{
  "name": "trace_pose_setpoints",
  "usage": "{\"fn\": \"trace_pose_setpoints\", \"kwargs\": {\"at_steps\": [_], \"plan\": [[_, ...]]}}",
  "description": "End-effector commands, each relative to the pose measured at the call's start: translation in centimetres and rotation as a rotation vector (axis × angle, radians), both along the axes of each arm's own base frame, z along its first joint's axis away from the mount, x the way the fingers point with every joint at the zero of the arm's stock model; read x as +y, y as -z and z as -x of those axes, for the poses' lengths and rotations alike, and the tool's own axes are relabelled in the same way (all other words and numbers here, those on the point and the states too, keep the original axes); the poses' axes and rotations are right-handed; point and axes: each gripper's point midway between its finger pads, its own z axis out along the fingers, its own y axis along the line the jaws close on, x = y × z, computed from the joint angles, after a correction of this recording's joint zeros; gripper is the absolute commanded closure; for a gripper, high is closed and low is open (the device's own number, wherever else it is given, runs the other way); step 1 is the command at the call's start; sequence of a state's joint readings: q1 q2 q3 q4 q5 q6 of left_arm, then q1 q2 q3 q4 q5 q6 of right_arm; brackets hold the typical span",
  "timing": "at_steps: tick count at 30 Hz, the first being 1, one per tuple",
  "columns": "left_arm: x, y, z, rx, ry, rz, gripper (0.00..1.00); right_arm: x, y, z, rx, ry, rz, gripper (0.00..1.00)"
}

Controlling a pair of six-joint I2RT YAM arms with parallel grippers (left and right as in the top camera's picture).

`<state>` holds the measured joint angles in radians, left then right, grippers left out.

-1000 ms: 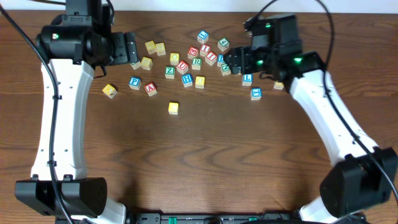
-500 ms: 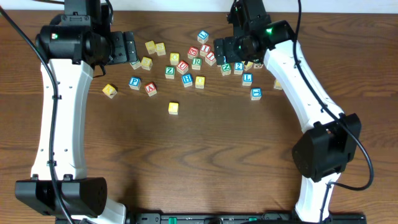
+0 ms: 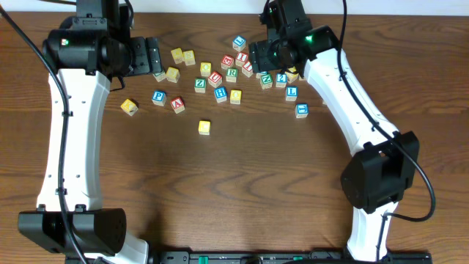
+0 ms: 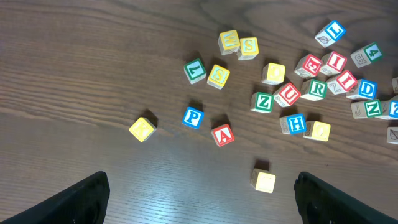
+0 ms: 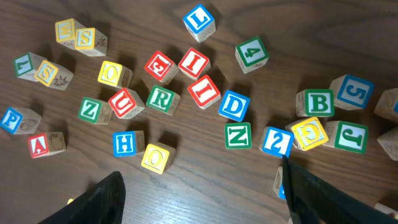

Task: Spell out CORL
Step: 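Move the right gripper over the yellow-bordered O block, then lower the right gripper and close it on the O block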

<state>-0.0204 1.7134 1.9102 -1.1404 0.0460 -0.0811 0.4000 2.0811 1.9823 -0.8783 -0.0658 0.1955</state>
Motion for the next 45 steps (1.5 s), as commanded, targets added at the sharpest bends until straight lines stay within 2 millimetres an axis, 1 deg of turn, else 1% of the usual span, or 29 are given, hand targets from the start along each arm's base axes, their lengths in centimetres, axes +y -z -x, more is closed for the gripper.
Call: {"fn": "trace_pose_setpoints", "kwargs": {"at_steps": [1,2,6,9,12,14,16,18,21,22,24,26,27,28,31,37,42,45], "plan": [[0.2,0.4,-0.3,0.009,-0.004,-0.006,0.06,1.1,1.0,-0.2,0.015,0.015,-0.010,0.26],[0.2,0.4,-0.3,0.009,-0.004,-0.006,0.06,1.6,1.4,-0.1,0.021,0.006,-0.007,0.26],[0.2,0.4,-0.3,0.008,-0.004,-0.006,0.06,3.0,2.0,0.4,0.034,-0.007,-0.011,0.27],[0.2,0.4,-0.3,0.009,-0.004,-0.006,0.06,3.8,2.1,0.7,0.049,0.022,-0.035,0.31],[0.2,0.4,-0.3,0.009,-0.004,-0.006,0.07,4.3,2.7,1.2,0.090,0.088,-0.070,0.33],[0.2,0.4,-0.3,0.010,-0.004,-0.006,0.06,4.7,3.5,1.3,0.116,0.119,-0.082,0.34],[0.2,0.4,-0.3,0.010,-0.004,-0.006,0.06,5.0,5.0,1.6,0.153,0.139,-0.077,0.35],[0.2,0.4,-0.3,0.010,-0.004,-0.006,0.06,5.4,6.2,1.8,0.178,0.146,-0.072,0.35],[0.2,0.4,-0.3,0.010,-0.004,-0.006,0.07,6.3,7.5,1.9,0.193,0.156,-0.075,0.36],[0.2,0.4,-0.3,0.010,-0.004,-0.006,0.06,6.4,7.7,1.8,0.194,0.162,-0.077,0.37],[0.2,0.4,-0.3,0.011,-0.004,-0.006,0.06,6.6,8.9,1.8,0.207,0.173,-0.066,0.39],[0.2,0.5,-0.2,0.016,-0.004,-0.006,0.06,6.3,10.0,1.8,0.218,0.198,-0.049,0.39],[0.2,0.5,-0.1,0.018,-0.004,-0.006,0.06,6.3,10.1,1.7,0.219,0.199,-0.050,0.39],[0.2,0.6,-0.1,0.021,-0.004,-0.006,0.06,6.5,10.8,1.6,0.224,0.200,-0.047,0.39],[0.2,0.6,-0.1,0.021,-0.004,-0.006,0.06,6.6,11.8,1.6,0.236,0.208,-0.045,0.39],[0.2,0.6,-0.1,0.021,-0.003,-0.007,0.06,6.9,13.1,1.5,0.243,0.213,-0.040,0.39],[0.2,0.6,-0.1,0.021,-0.003,-0.007,0.06,6.8,13.1,1.5,0.240,0.216,-0.031,0.41],[0.2,0.6,-0.1,0.021,-0.003,-0.007,0.07,6.6,13.6,1.6,0.243,0.221,-0.013,0.43]]}}
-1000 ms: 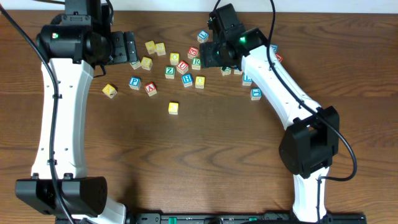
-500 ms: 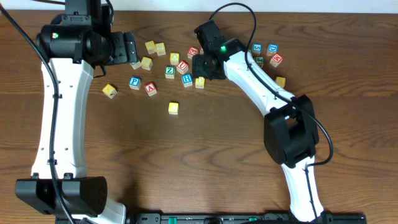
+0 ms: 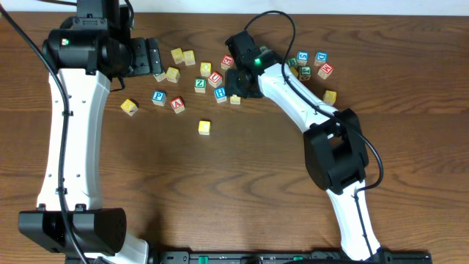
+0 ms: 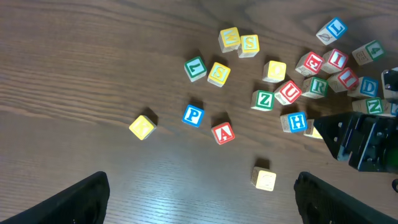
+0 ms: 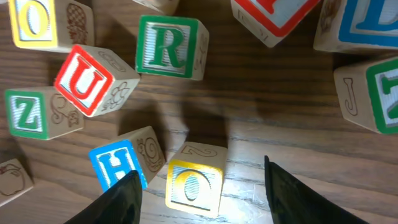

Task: Spell out CORL
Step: 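Lower the right gripper and close it on the O block, then carry the O block and lower it beside the C block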

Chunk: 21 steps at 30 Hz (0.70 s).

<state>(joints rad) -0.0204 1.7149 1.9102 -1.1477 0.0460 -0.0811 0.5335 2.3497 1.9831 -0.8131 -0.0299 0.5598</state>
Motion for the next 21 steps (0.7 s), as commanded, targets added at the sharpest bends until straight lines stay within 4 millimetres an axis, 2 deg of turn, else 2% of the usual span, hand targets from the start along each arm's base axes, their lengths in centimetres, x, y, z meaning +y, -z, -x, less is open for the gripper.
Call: {"fn": "trace_pose_setpoints", "kwargs": {"at_steps": [1,9,11,17,21], "plan": [[0.2,0.4,-0.2,0.012,-0.003,-0.006,0.06,0.2,0.3,-0.2,-0.010,0.013,0.019,0.43],[0.2,0.4,-0.2,0.012,-0.003,-0.006,0.06,0.7,2.7,0.0,0.015,0.010,0.030,0.44],[0.2,0.4,-0.2,0.012,-0.003,-0.006,0.07,0.6,2.8,0.0,0.017,0.010,0.032,0.46],[0.2,0.4,-0.2,0.012,-0.003,-0.006,0.06,0.4,3.0,0.4,0.035,0.010,0.043,0.67],[0.2,0.4,-0.2,0.012,-0.003,-0.006,0.06,0.1,3.1,0.6,0.045,0.010,0.050,0.70]]}}
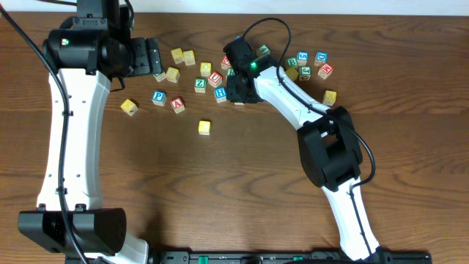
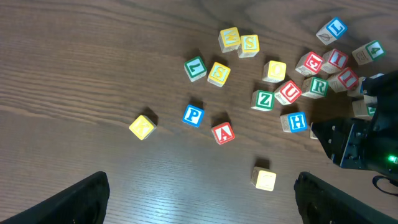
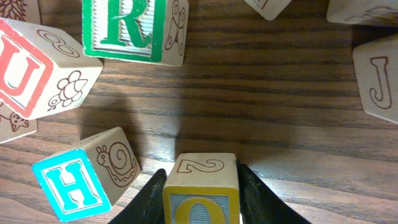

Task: Spell out CORL
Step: 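Carry the O block and lower it beside the C block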

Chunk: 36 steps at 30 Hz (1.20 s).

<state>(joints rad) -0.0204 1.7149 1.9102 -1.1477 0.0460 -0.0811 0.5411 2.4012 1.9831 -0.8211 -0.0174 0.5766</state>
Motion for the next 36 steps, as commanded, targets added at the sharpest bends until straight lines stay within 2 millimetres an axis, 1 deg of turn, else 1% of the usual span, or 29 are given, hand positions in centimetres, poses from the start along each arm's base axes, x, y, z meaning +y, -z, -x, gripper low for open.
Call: {"fn": "trace_pose_setpoints", "kwargs": {"at_steps": [1,4,7,9,10,12,15,18,19,22,24,26,28,33,36], "plan": [[0.2,0.4,-0.2,0.012,-0.003,-0.006,0.06,0.2,0.3,0.0,-0.005,-0.014,0.019,0.70],[0.2,0.4,-0.2,0.012,-0.003,-0.006,0.07,0.2,0.1,-0.1,-0.008,-0.019,0.018,0.70],[0.2,0.4,-0.2,0.012,-0.003,-0.006,0.06,0.3,-0.9,-0.2,-0.025,-0.034,0.014,0.71],[0.2,0.4,-0.2,0.012,-0.003,-0.006,0.07,0.3,-2.2,-0.2,-0.045,-0.057,0.013,0.73],[0.2,0.4,-0.2,0.012,-0.004,-0.006,0.06,0.2,-2.6,-0.1,-0.048,-0.057,0.013,0.74],[0.2,0.4,-0.2,0.012,-0.003,-0.006,0.06,0.1,-3.9,0.1,-0.057,-0.056,0.011,0.79],[0.2,0.4,-0.2,0.012,-0.003,-0.006,0.07,-0.4,-5.1,0.4,-0.062,-0.058,0.018,0.80],[0.2,0.4,-0.2,0.012,-0.003,-0.006,0.06,-0.8,-6.1,0.7,-0.064,-0.059,0.029,0.79],[0.2,0.4,-0.2,0.012,-0.003,-0.006,0.07,-1.0,-6.9,1.3,-0.057,-0.061,0.034,0.79],[0.2,0.4,-0.2,0.012,-0.003,-0.006,0.06,-1.0,-7.7,2.4,-0.038,-0.072,0.040,0.79],[0.2,0.4,-0.2,0.012,-0.003,-0.007,0.06,-0.7,-7.5,4.0,0.004,-0.095,0.065,0.80],[0.2,0.4,-0.2,0.012,-0.003,-0.007,0.06,-0.4,-6.8,5.6,0.048,-0.120,0.096,0.80],[0.2,0.4,-0.2,0.012,-0.003,-0.007,0.07,0.5,-6.2,6.8,0.070,-0.149,0.113,0.81],[0.2,0.4,-0.2,0.012,-0.004,-0.006,0.06,3.4,-4.1,8.1,0.073,-0.153,0.108,0.80],[0.2,0.4,-0.2,0.012,-0.004,-0.006,0.06,4.7,-3.4,8.3,0.064,-0.153,0.096,0.81]]}}
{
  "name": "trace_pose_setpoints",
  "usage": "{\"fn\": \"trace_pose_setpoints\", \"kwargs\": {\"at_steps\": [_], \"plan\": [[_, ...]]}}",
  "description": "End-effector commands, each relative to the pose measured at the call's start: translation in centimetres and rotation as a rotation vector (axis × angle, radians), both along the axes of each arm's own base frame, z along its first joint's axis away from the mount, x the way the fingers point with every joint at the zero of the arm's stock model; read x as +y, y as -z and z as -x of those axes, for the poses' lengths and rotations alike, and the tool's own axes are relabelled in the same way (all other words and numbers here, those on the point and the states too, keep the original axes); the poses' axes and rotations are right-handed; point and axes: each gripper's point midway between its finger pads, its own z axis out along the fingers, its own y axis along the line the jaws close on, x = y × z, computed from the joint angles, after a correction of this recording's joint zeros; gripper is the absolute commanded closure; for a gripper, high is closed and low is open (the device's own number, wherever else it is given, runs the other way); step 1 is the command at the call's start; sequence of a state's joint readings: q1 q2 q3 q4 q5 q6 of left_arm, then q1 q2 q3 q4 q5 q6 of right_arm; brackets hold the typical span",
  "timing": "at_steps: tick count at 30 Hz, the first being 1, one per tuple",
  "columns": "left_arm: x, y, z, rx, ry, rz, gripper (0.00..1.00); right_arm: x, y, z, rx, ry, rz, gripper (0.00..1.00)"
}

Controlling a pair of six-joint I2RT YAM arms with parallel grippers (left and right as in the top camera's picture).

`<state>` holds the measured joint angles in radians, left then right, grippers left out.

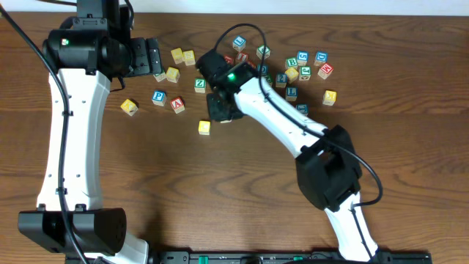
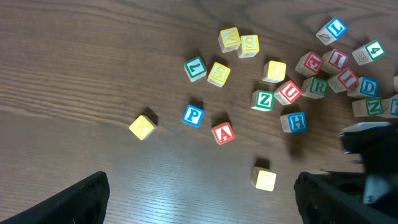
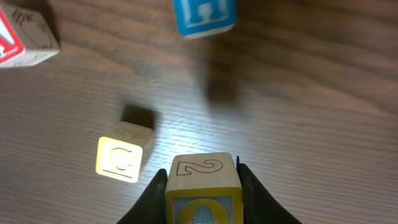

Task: Spell out CORL
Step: 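Carry the O block and lower it beside the C block, then open the right gripper and raise it away from the O block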

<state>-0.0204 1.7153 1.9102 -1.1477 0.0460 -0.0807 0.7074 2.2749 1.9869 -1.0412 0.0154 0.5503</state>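
Observation:
My right gripper (image 3: 202, 190) is shut on a yellow O block (image 3: 202, 171) with a 2 on its side, held above the table. The yellow C block (image 3: 118, 158) lies alone just left of it; overhead the C block (image 1: 204, 127) sits left of and slightly below the right gripper (image 1: 222, 108). The held block is hidden under the gripper overhead. The green R block (image 2: 317, 87) and the blue L block (image 2: 331, 29) lie in the pile. My left gripper (image 2: 199, 205) hangs open, high over the table's back left.
Loose letter blocks lie scattered at the back: P (image 2: 193, 116), A (image 2: 222, 133), H (image 3: 205, 15), a plain yellow block (image 2: 142, 126), and a further group at the back right (image 1: 304, 70). The right arm (image 1: 278, 121) reaches across the middle of the table.
My right gripper, shut on the O block, has moved from the pile beside H and R to just right of the lone C block. The left arm stayed put.
My right gripper was open high over the pile. Then it stood low and open around the yellow O block. Then it was shut on that block on the table, and now it holds it next to the C block.

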Motion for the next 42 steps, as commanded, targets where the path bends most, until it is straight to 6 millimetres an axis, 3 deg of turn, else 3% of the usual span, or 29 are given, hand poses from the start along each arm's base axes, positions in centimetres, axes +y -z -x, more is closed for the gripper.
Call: {"fn": "trace_pose_setpoints", "kwargs": {"at_steps": [1,21,25,33,40,42], "plan": [[0.2,0.4,-0.2,0.012,-0.004,-0.006,0.06,0.7,1.7,0.2,0.010,0.026,0.013,0.80],[0.2,0.6,0.1,0.027,-0.004,-0.006,0.06,0.5,6.7,1.5,0.041,0.218,0.113,0.79],[0.2,0.6,0.1,0.027,-0.004,-0.006,0.06,1.1,6.8,1.8,0.062,0.227,0.083,0.77],[0.2,0.6,0.1,0.027,-0.004,-0.006,0.06,1.8,6.7,2.7,0.114,0.215,0.045,0.60],[0.2,0.6,0.1,0.027,-0.004,-0.006,0.06,1.2,5.7,2.2,0.108,0.218,0.042,0.60],[0.2,0.6,0.1,0.027,-0.004,-0.006,0.06,1.2,4.6,1.7,0.084,0.183,0.031,0.60]]}}
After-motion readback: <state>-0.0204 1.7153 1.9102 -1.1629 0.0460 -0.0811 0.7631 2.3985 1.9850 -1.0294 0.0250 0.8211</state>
